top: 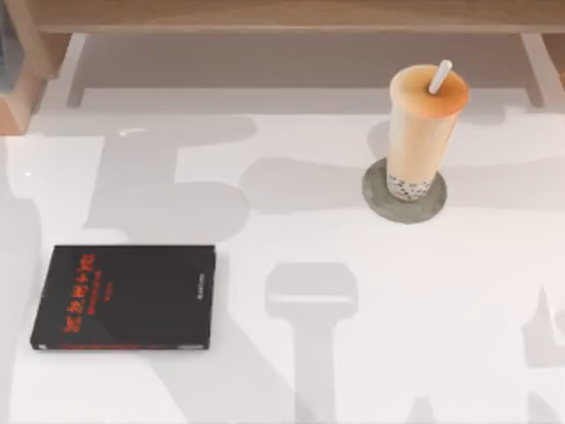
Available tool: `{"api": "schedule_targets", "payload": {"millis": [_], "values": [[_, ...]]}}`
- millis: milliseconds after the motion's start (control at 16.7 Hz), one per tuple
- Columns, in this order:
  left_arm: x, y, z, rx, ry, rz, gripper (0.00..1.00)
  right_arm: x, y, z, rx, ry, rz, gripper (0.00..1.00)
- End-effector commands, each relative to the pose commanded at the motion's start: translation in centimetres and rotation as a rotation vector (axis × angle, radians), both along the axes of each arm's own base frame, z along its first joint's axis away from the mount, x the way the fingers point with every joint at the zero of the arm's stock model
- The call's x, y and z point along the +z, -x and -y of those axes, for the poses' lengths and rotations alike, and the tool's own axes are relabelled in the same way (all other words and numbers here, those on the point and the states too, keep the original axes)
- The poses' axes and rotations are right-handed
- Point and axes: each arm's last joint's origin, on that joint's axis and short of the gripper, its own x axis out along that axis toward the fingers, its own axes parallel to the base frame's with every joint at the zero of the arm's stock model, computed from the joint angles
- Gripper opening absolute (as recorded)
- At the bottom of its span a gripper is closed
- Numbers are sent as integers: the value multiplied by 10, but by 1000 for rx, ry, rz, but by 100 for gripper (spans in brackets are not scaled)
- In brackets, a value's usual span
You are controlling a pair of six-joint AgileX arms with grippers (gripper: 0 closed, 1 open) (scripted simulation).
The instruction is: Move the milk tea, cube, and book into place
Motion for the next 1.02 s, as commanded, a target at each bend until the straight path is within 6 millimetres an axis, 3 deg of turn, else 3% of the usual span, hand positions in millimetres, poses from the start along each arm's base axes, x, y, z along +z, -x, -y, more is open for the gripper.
{"api": "schedule_targets", "payload": {"millis": [300, 480, 780, 1020], "values": [[2, 1, 1, 5, -13, 6, 0, 0, 0, 0, 0, 0, 0, 100], [15, 16, 12, 55, -100, 35, 0, 0, 0, 0, 0, 0, 0, 100], [27, 69, 42, 235, -336, 34, 0, 0, 0, 0, 0, 0, 0, 100], [12, 122, 74, 387, -547, -53, 0, 0, 0, 0, 0, 0, 0, 100]]}}
